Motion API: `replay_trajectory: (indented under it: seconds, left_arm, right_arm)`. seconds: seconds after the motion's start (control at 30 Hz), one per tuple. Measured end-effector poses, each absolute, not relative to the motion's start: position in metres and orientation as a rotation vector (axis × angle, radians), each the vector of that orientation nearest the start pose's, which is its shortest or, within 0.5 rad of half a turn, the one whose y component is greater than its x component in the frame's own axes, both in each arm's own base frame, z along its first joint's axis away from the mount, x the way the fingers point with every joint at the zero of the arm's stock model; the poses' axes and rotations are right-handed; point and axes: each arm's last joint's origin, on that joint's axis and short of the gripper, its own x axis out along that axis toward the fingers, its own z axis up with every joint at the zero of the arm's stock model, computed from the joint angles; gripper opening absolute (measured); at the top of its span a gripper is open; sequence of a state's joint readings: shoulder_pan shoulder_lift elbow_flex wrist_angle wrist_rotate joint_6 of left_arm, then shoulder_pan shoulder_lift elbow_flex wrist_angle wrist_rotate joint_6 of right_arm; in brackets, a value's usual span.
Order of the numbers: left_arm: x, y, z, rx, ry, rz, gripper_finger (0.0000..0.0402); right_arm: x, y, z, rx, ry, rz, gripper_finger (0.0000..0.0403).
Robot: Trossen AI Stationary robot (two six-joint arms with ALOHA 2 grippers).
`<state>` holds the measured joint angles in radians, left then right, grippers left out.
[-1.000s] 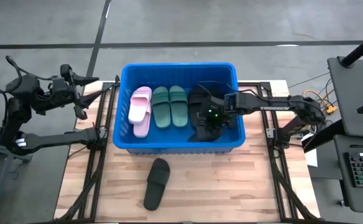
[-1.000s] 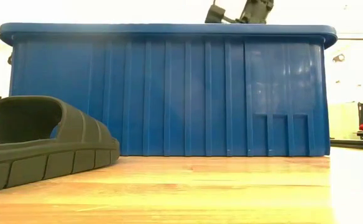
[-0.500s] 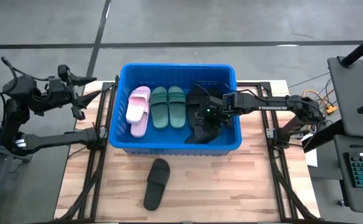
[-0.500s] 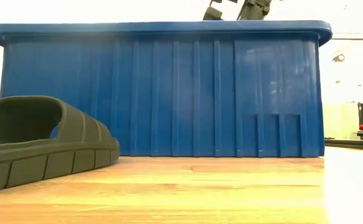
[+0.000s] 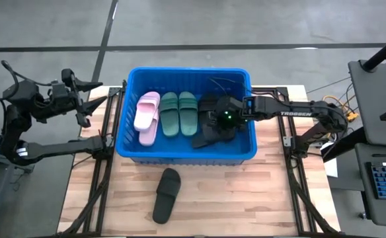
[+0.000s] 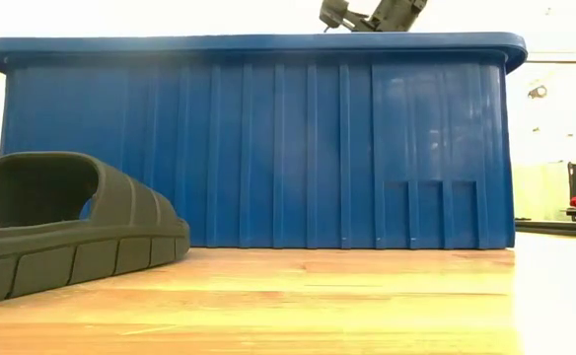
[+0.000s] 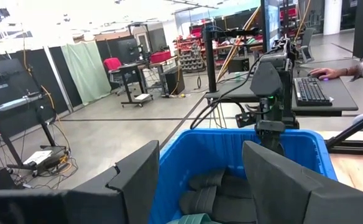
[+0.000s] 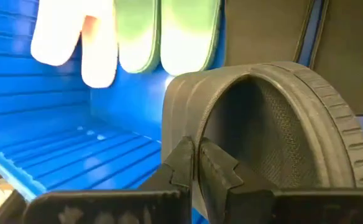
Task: Pick and place slides into bin
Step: Put the black slide into the blue container
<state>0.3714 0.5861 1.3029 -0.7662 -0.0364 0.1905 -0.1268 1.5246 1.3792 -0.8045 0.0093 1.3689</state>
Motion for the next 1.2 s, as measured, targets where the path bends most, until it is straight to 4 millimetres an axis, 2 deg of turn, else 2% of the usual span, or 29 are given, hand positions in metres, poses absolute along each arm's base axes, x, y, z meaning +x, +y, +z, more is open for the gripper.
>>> replay_trajectory:
  seconds: [0.43, 0.77, 0.97, 1.2]
  left_arm:
    - [0.038, 0.016, 0.451, 0.179, 0.091, 0.401, 0.0215]
    - [0.036, 0.015, 0.450, 0.178, 0.088, 0.402, 0.0215]
    - [0.036, 0.015, 0.450, 0.178, 0.087, 0.402, 0.0215]
    - [0.036, 0.015, 0.450, 0.177, 0.086, 0.402, 0.0215]
  right_arm:
    - [0.318, -0.041, 0.314, 1.326, 0.625, -0.720, 0.0008]
    - [0.320, -0.041, 0.284, 1.393, 0.602, -0.723, 0.0008]
    - [0.314, -0.038, 0.261, 1.463, 0.696, -0.733, 0.0008]
    - [0.307, -0.035, 0.245, 1.518, 0.767, -0.761, 0.0008]
